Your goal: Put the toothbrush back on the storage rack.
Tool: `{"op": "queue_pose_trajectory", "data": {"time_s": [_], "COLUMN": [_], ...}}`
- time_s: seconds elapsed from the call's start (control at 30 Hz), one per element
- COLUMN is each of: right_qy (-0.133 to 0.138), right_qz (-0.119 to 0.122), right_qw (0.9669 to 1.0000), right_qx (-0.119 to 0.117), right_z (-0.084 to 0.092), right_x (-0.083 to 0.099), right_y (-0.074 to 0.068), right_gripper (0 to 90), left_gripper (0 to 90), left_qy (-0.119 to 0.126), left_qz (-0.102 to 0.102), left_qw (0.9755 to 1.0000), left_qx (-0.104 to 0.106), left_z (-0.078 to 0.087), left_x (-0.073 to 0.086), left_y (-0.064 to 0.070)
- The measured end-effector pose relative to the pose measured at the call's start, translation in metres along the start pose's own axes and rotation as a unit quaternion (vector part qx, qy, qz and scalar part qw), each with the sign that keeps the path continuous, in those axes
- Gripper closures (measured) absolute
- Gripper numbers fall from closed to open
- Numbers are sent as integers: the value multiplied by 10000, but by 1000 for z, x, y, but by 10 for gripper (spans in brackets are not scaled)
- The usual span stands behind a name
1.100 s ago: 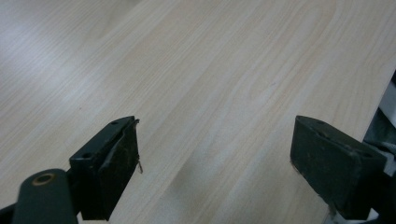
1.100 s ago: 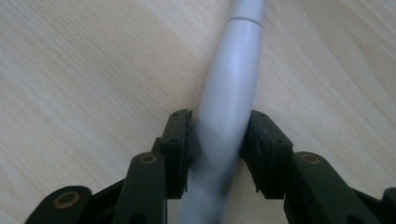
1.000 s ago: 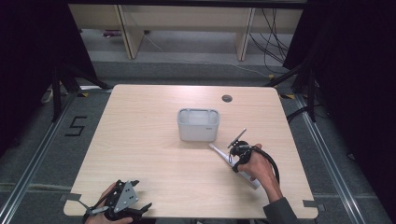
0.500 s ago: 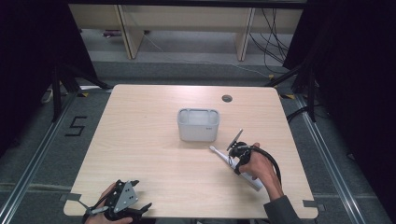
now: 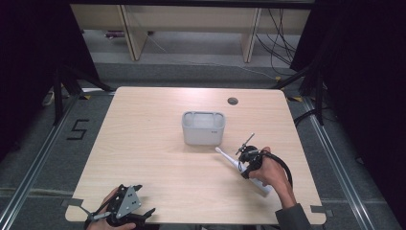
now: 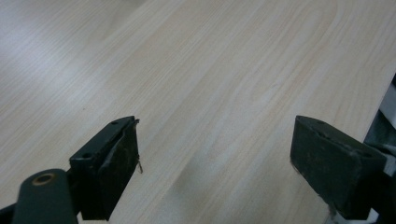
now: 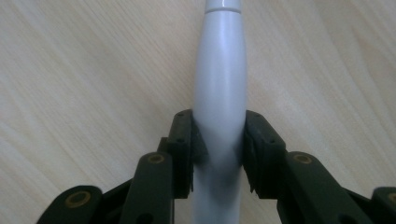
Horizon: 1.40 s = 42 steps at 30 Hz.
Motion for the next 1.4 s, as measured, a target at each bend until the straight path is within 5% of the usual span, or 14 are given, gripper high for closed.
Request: {"op": "queue_pose_trajectory", "data": {"time_s": [0.33, 0.5, 0.7, 0.73, 0.83, 0.87, 0.9, 0.93, 1.07, 1.1, 1.23, 1.3, 1.33, 1.4], "right_qy": [760, 1507, 2006, 2025, 2411, 2404, 2587, 2587, 2991, 3017, 3035, 3144, 3098, 3252], "right_qz": [1, 195, 112, -69, -115, -174, 35, 35, -94, -269, -234, -315, -279, -216], "right_qw": [9971, 9883, 9792, 9788, 9697, 9701, 9649, 9649, 9527, 9521, 9511, 9471, 9490, 9436], "right_qx": [91, 116, 291, 316, 366, 285, 444, 444, 536, 431, 518, 558, 523, 581], "right_z": [28, 44, 51, 52, 56, 59, 60, 60, 69, 69, 70, 70, 71, 73], "right_x": [-6, -19, -28, -28, -33, -32, -36, -36, -42, -43, -47, -50, -51, -55], "right_y": [-8, -8, -3, -3, 2, 0, 6, 6, 12, 10, 16, 18, 18, 21], "right_gripper": [669, 669, 669, 669, 669, 669, 669, 669, 669, 669, 669, 669, 669, 670], "left_gripper": [150, 150, 150, 150, 149, 150, 150, 150, 150, 150, 150, 150, 150, 150], "left_qy": [-2, 2, 3, 0, -1, -1, 1, 1, 37, 36, 34, 37, 41, 33], "left_qz": [-2, -5, 0, 2, 6, 3, 3, 3, 19, 27, 29, 33, 38, 32], "left_qw": [10000, 10000, 10000, 10000, 10000, 10000, 10000, 10000, 10000, 10000, 10000, 10000, 10000, 10000], "left_qx": [17, 20, 24, 26, 18, 24, 23, 23, -41, -40, -33, -41, -39, -41], "left_z": [0, 0, 0, 0, 0, 0, 0, 0, 0, -1, -1, -1, -1, -1], "left_x": [0, 0, 0, 0, 0, 0, 0, 0, 0, 0, 0, 0, 0, 0], "left_y": [0, 0, 0, 0, 0, 0, 0, 0, -1, -1, -1, -1, -1, -1]}}
Point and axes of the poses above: each handheld gripper's, and its own axes: z roughly backward along the jaws, x roughly out of its underside, y roughly to its right, the point moved 8 cm from there along -z, roughly forward along the jaws, and after that the axes turned 9 degrees about z, right-handed, at the moved point
